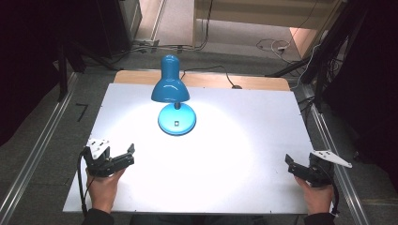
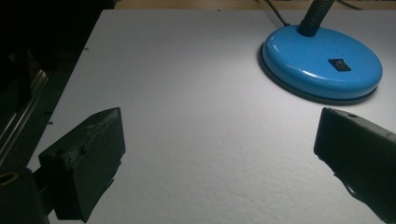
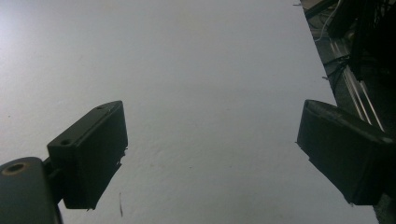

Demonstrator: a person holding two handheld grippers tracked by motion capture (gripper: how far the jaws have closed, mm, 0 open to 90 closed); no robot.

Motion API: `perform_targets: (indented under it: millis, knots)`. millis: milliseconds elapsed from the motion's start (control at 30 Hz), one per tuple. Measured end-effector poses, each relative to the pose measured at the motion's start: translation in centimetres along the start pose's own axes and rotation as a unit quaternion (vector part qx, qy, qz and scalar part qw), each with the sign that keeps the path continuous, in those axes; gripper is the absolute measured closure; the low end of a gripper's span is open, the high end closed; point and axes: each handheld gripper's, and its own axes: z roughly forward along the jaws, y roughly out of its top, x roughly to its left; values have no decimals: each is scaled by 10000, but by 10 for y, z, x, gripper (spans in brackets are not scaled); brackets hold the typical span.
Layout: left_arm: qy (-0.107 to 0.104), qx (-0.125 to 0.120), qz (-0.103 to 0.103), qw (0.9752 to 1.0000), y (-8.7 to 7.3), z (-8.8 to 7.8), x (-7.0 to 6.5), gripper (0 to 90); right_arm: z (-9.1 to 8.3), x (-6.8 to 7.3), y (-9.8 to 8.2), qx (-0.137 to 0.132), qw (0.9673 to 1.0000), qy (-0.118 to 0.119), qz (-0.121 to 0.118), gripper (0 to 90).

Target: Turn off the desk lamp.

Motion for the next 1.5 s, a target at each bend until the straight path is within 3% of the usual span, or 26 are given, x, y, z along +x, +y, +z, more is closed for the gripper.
perform_targets:
  millis: [133,667,1200,1500]
  knots:
    - [-7,7,142,9999,2,2,-6,37,1,0,0,36,10000,2,5,71]
    - [-120,22,-99,9999,7,14,-13,49,-2,-1,0,-14,9999,64,86,72]
    - [-326,74,-206,9992,12,26,-24,62,0,-4,-1,-20,9998,40,202,71]
    - [-374,37,-166,9992,16,30,-29,68,-1,-5,-1,-47,9997,47,234,71]
